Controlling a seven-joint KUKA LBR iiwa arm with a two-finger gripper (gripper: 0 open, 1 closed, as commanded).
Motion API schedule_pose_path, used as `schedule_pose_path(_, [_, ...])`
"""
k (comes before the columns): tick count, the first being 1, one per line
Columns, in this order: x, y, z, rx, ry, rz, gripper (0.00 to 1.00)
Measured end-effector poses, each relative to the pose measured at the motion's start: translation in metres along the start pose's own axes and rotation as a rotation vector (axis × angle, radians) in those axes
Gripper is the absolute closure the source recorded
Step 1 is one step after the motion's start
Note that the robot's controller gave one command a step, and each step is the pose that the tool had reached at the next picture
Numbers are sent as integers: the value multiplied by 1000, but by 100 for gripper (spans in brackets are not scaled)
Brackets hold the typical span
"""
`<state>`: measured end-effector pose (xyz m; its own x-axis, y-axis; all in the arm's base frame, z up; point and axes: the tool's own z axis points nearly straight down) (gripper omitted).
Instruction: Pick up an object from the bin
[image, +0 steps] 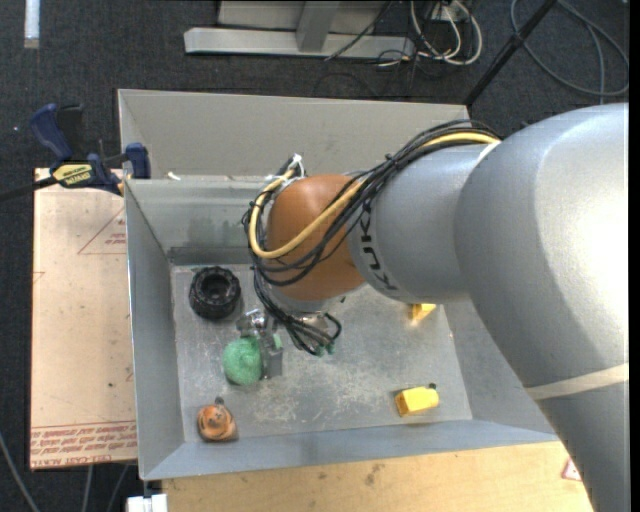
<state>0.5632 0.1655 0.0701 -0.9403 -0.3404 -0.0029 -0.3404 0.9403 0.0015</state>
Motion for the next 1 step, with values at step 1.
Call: schedule_pose_path(1, [0, 0, 0, 0, 0, 0, 100])
